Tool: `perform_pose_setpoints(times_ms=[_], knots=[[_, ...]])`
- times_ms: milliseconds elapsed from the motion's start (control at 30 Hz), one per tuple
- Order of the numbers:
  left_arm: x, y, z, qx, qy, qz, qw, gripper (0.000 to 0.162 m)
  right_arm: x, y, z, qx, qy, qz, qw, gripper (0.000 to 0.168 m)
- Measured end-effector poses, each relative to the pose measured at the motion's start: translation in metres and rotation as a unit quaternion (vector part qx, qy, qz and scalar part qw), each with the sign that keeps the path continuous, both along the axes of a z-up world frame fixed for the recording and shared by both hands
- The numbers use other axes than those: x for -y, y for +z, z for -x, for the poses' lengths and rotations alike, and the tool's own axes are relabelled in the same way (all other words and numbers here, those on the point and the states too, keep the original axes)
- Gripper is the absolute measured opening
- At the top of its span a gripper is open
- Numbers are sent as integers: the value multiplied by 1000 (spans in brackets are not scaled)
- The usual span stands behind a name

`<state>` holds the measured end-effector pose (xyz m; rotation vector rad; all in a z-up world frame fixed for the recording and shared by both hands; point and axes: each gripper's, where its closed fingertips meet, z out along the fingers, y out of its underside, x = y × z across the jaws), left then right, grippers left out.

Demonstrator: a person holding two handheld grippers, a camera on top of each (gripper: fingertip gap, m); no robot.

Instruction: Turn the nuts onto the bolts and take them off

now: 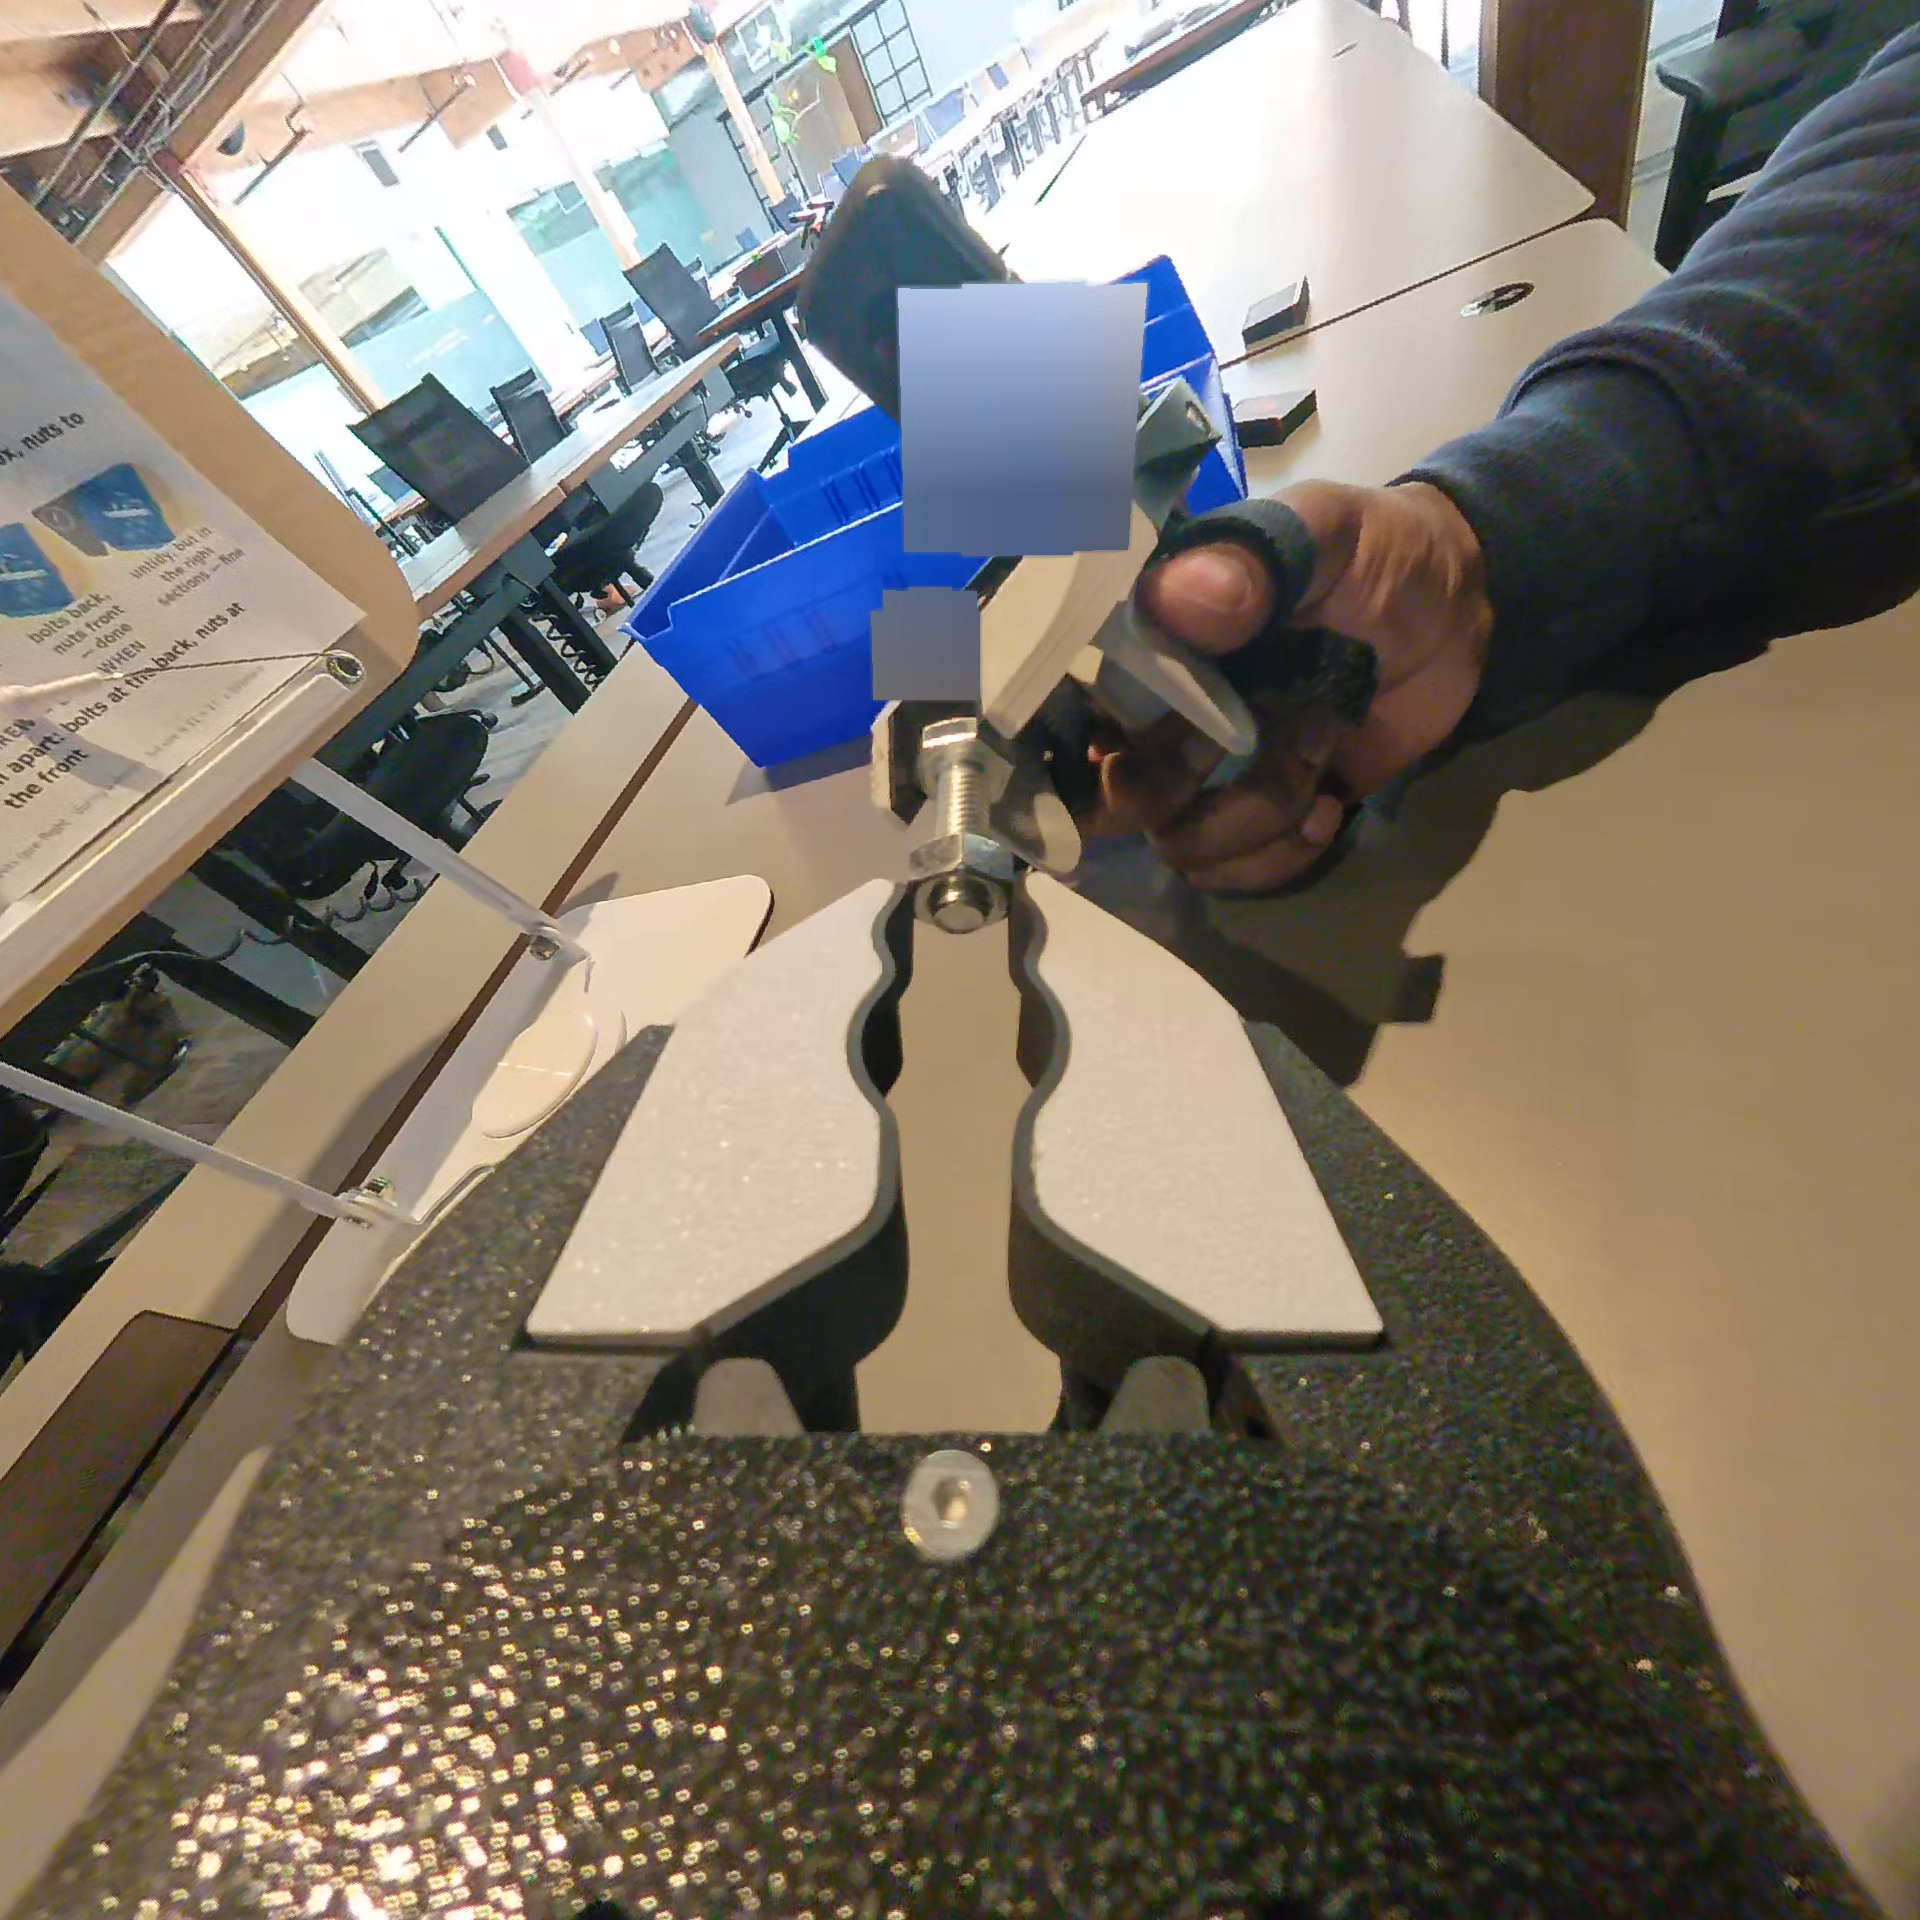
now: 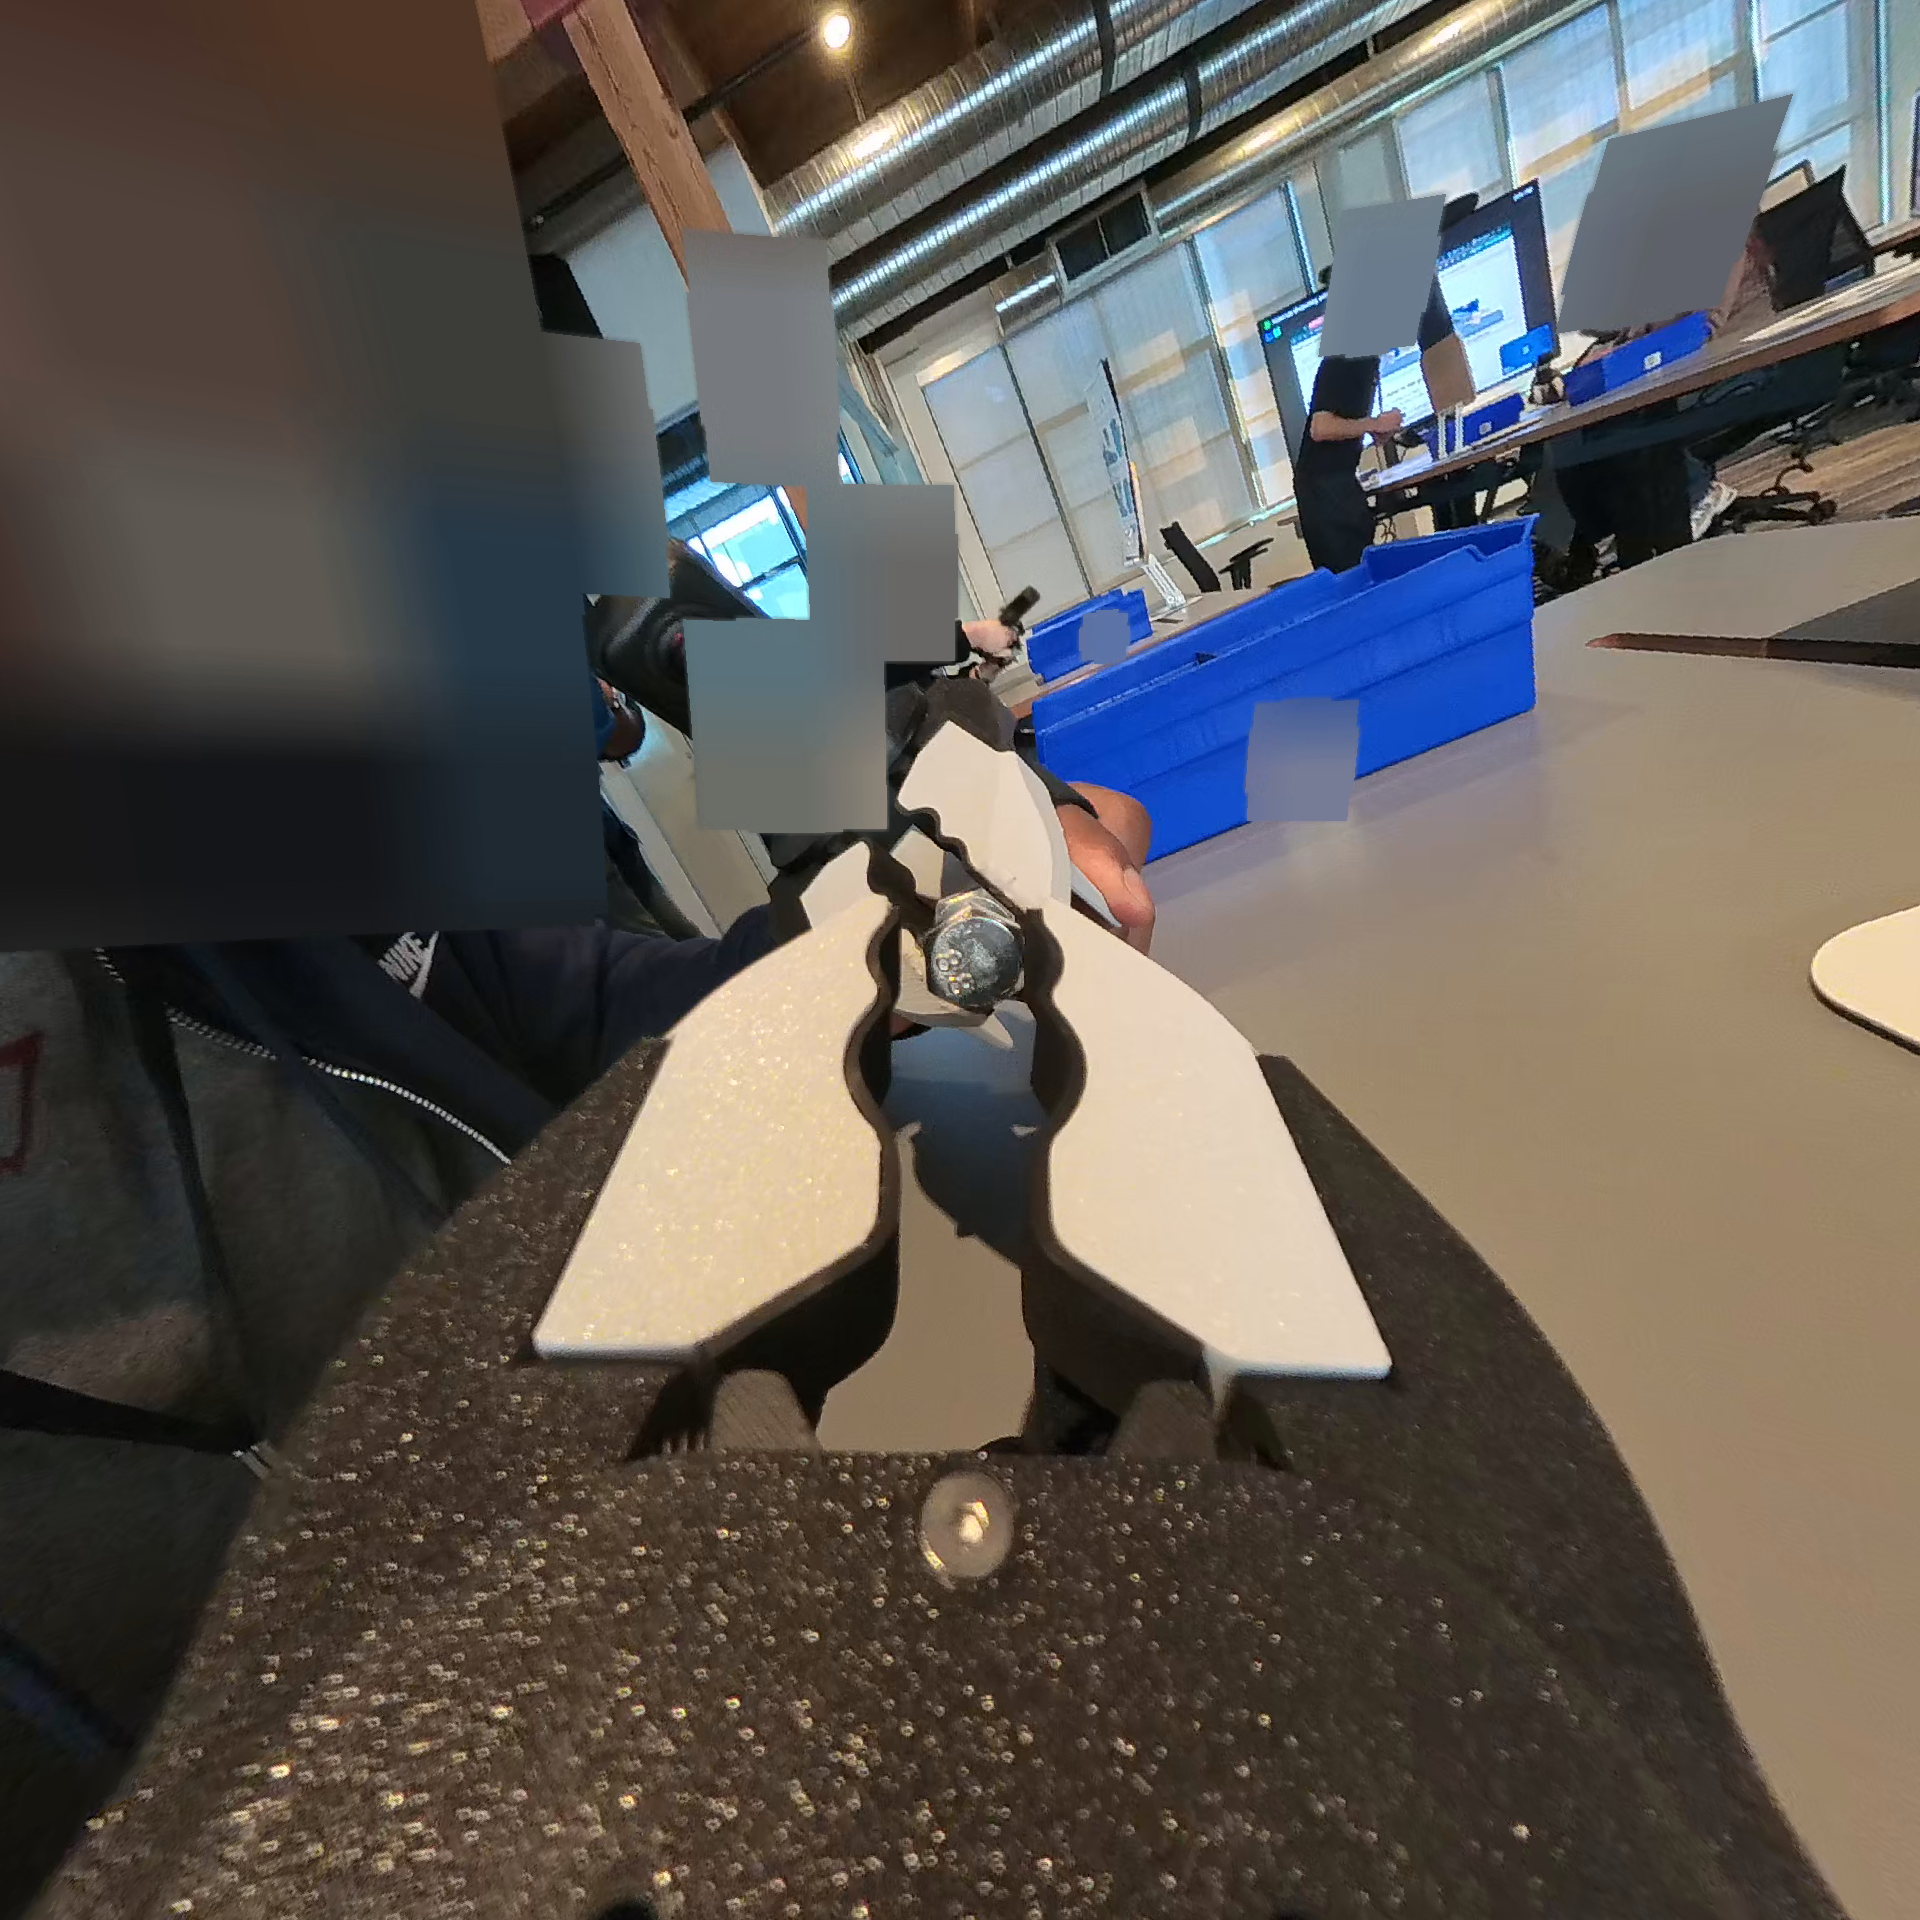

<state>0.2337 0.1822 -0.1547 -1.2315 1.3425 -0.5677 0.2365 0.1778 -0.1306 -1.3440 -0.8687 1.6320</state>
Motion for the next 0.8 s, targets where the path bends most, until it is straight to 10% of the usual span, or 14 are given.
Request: perform_pose_setpoints(times_ms=[800], knots=[[1, 2, 0, 7, -3, 5, 1000, 17, 1, -4, 3, 19, 1, -9, 1000, 18]])
